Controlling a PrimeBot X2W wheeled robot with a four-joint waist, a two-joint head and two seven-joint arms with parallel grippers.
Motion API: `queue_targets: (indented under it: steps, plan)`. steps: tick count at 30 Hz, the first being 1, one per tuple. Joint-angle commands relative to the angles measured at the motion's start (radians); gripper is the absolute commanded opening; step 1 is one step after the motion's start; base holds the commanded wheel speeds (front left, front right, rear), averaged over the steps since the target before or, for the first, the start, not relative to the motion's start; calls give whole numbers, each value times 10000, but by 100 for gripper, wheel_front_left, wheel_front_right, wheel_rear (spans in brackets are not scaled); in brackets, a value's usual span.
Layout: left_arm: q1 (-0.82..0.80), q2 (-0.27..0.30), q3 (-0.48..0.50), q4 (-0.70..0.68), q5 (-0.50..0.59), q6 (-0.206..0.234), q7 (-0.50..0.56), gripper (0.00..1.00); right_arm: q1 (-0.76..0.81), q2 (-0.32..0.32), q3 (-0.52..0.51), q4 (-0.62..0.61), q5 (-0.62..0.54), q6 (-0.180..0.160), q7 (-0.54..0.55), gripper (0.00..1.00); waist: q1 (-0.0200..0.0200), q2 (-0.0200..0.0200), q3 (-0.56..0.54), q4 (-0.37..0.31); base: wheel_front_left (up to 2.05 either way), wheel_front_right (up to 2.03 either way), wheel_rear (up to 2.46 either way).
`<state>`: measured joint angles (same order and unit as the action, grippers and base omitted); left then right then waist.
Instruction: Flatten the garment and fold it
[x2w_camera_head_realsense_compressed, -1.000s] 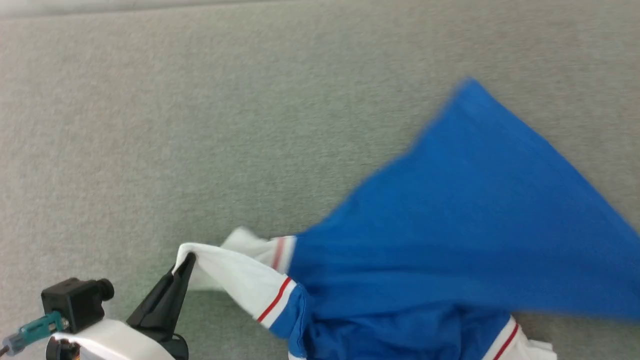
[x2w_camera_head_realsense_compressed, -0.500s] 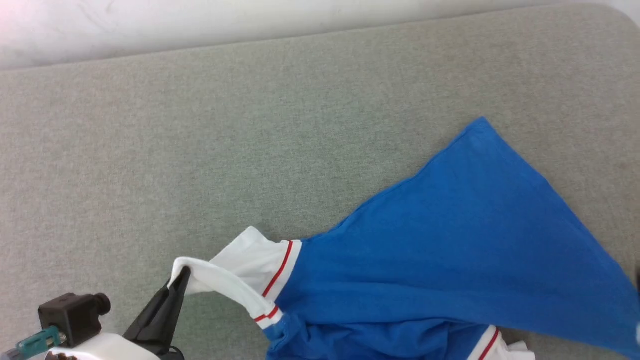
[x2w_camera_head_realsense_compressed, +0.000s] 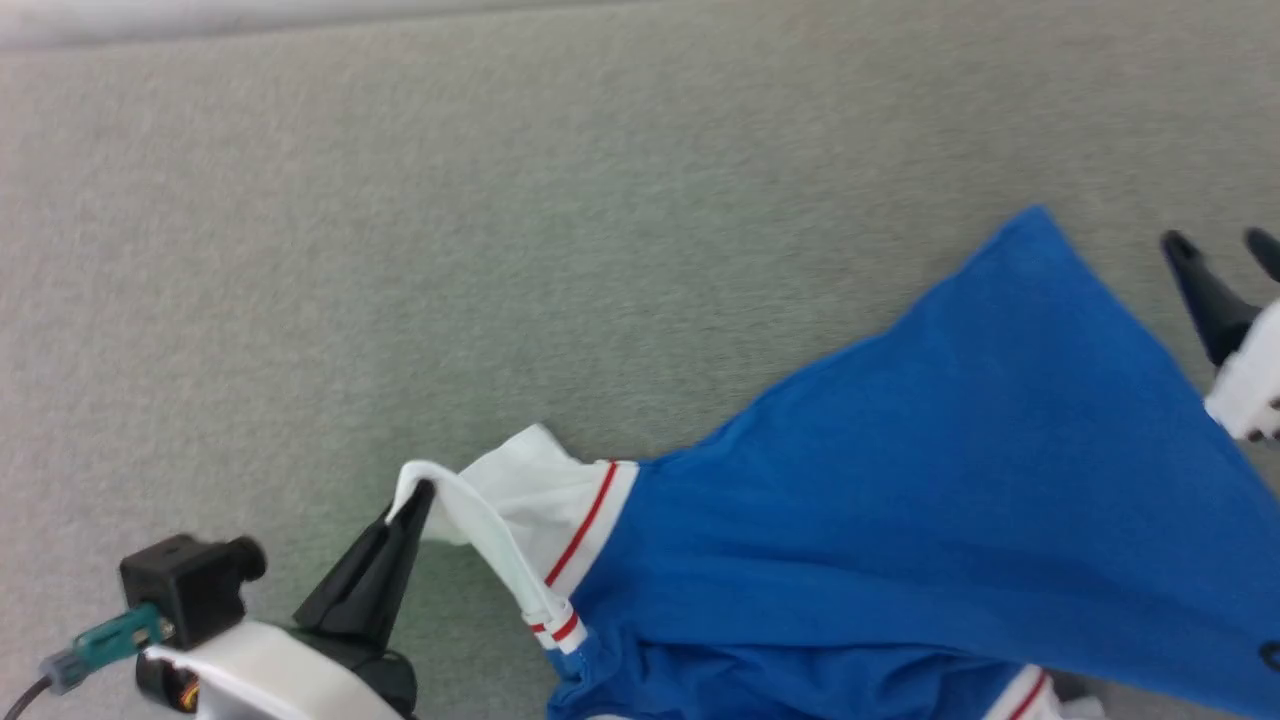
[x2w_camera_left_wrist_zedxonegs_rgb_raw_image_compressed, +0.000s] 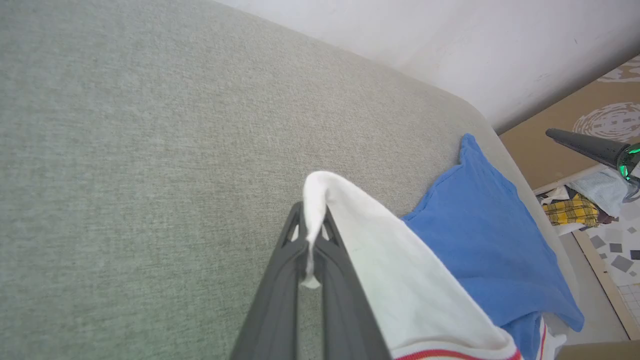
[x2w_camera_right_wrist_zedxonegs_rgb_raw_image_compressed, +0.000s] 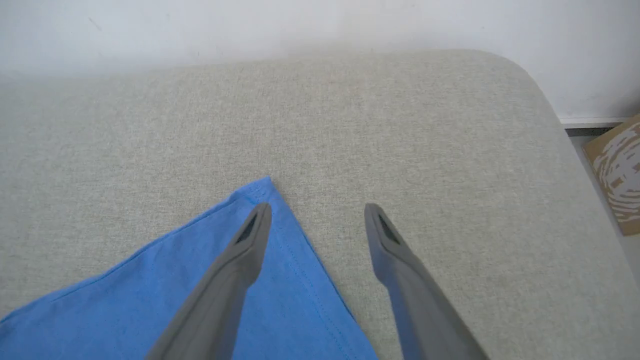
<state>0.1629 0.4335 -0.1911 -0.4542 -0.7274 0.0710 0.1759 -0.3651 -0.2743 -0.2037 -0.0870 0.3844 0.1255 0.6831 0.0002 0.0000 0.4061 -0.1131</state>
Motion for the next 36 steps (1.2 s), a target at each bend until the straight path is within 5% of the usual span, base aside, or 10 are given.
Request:
queue_targets:
  steps: [1,17,19,25,36]
  plan:
    - [-274,-97,-109,84,143,-98,-21,0,-369,-193,300,301,-169,52,181,100,-2,0,652,673,0,0,0]
    - [-913,-349,-525,742,147,-365,-167,0,-1088,-1011,1426,1965,-460,52,1198,95,-2,0,1151,1561,0,0,0]
    - [-923,-356,-537,787,141,-369,-181,0,-1027,-1091,1541,2053,-401,52,1568,0,-2,0,1138,1557,0,0,0]
    - [-944,-299,-437,852,140,-353,-266,0,-1037,-1144,1537,1657,-365,52,1741,0,-2,0,785,1319,0,0,0]
    - [-2838,-658,441,1570,346,-374,-1711,0,-1201,100,422,664,-46,52,-492,0,-2,0,-1062,739,0,0,0]
